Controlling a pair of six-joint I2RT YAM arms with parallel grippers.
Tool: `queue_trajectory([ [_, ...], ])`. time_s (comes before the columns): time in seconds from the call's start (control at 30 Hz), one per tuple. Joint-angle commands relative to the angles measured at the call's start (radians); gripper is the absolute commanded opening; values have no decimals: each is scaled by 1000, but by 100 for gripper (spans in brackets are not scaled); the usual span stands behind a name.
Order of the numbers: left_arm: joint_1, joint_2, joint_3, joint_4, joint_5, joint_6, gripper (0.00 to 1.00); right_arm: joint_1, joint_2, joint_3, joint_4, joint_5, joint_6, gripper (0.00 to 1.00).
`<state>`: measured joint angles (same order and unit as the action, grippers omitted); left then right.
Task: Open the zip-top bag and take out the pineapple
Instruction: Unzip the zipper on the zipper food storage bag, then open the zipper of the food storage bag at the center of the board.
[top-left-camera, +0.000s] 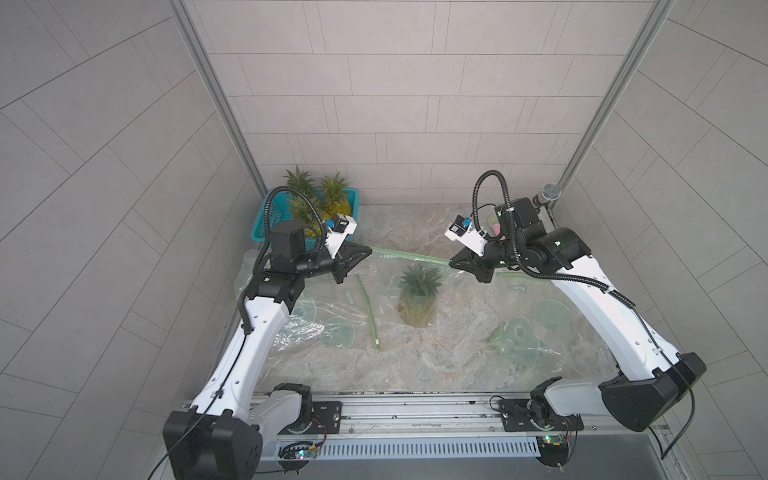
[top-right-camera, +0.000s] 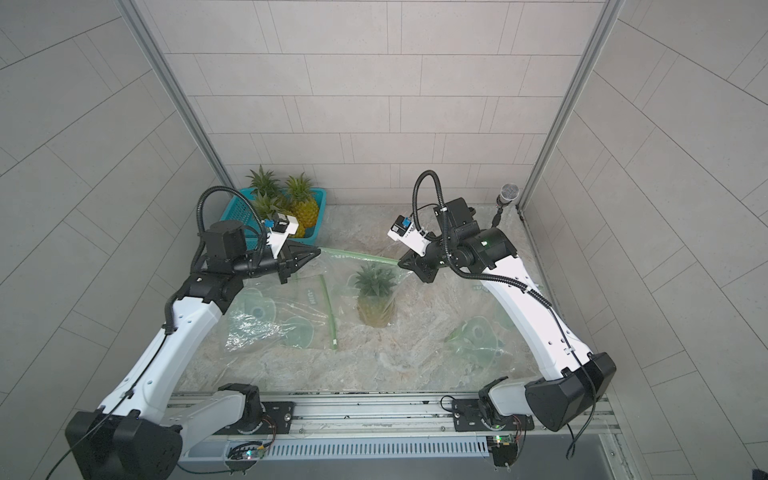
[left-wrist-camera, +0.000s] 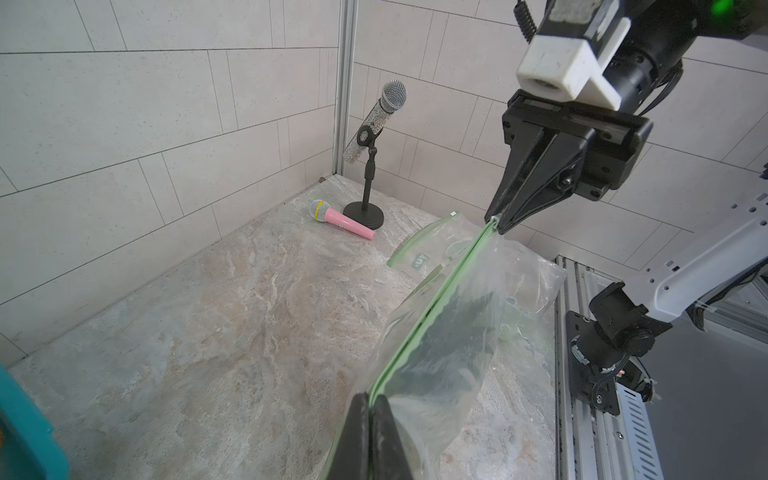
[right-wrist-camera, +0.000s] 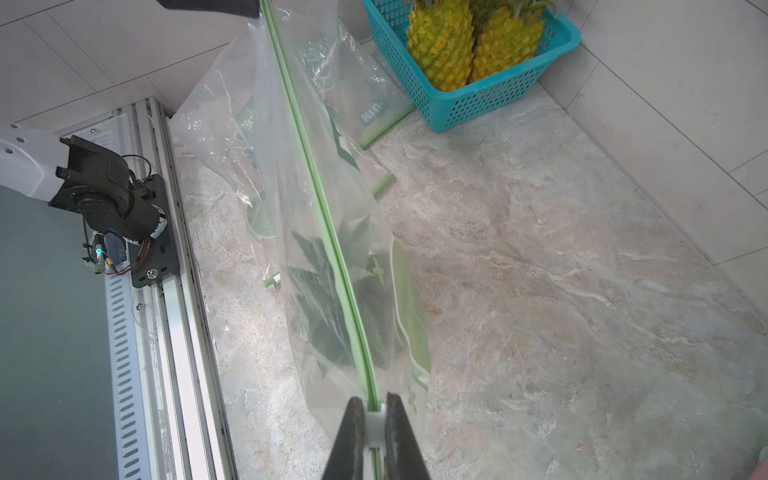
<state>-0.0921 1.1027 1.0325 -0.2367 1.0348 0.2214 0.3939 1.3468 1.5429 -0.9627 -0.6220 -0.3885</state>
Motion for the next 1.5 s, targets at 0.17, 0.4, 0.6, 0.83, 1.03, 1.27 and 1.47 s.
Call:
queue_trajectory([
  [0.17,49,-31,4,67,-75,13,0,-53,-62,-18,-120,113,-9,0],
  [0.4,50,-27,2,79,-52,7,0,-56,-62,-26,-115,94,-9,0],
  [0.6,26,-3,2,115,131,2,0,-56,-59,-25,-80,4,-29,0],
  [0.83,-86,12,-15,112,128,18,0,-55,-42,-12,-39,-74,-29,0],
  [1.03,-150,44,-4,70,102,42,0,-52,-23,-9,-18,-85,-19,0],
  [1.27,-180,59,21,-24,42,108,0,-38,-13,22,-4,-77,-1,19],
  [1.47,-180,60,24,-40,30,121,0,35,4,81,28,-59,9,36],
])
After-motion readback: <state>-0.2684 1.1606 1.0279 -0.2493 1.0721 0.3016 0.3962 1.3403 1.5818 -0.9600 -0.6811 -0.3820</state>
